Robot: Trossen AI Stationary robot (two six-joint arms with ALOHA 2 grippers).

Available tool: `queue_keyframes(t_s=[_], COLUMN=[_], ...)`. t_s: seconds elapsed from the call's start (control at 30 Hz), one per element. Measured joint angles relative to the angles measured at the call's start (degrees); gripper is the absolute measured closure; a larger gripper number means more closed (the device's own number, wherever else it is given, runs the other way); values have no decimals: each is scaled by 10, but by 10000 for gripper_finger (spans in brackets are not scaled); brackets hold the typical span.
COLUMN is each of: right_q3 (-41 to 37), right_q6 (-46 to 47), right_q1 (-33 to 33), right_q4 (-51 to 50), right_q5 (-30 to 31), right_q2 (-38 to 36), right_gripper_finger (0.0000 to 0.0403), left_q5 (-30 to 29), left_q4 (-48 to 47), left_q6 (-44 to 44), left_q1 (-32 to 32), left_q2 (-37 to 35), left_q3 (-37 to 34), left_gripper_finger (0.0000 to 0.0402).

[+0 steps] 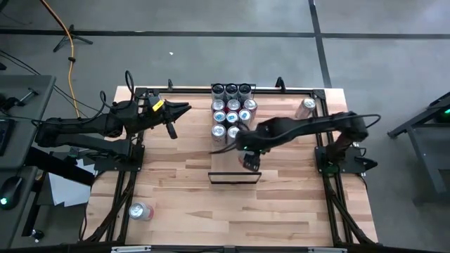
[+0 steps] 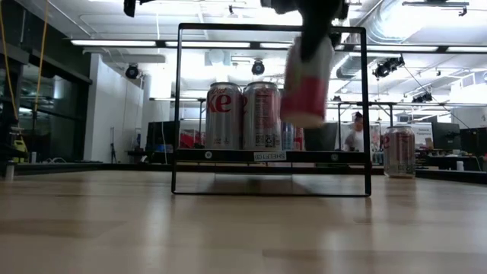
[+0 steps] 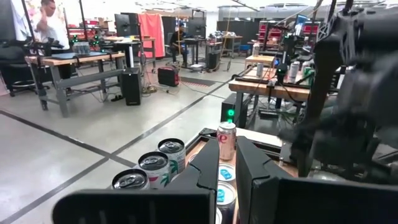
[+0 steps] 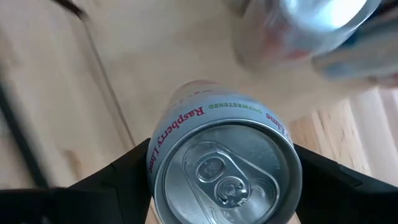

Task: Place canned beverage on shelf
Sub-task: Put the top pink-white soda can on the shelf

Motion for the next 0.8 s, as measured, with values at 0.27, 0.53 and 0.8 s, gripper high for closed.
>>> queue_keyframes(t_s=[0.27,0.53,0.8], right_q3=[0,0,0], right_q6=[5,1,0], right_q1=[-1,-1,-1], right_q4=[-4,8,11], right_q5=[-6,-11,-21], right_q2=[56,58,57], right_gripper_finger=[121,121,44], left_q5=[0,0,-2], left_q4=[0,0,0], left_q6=[-14,-14,-14], left_q1=[0,0,0], left_q2=[0,0,0], left_q3=[0,0,0], left_gripper_finger=[401,401,401])
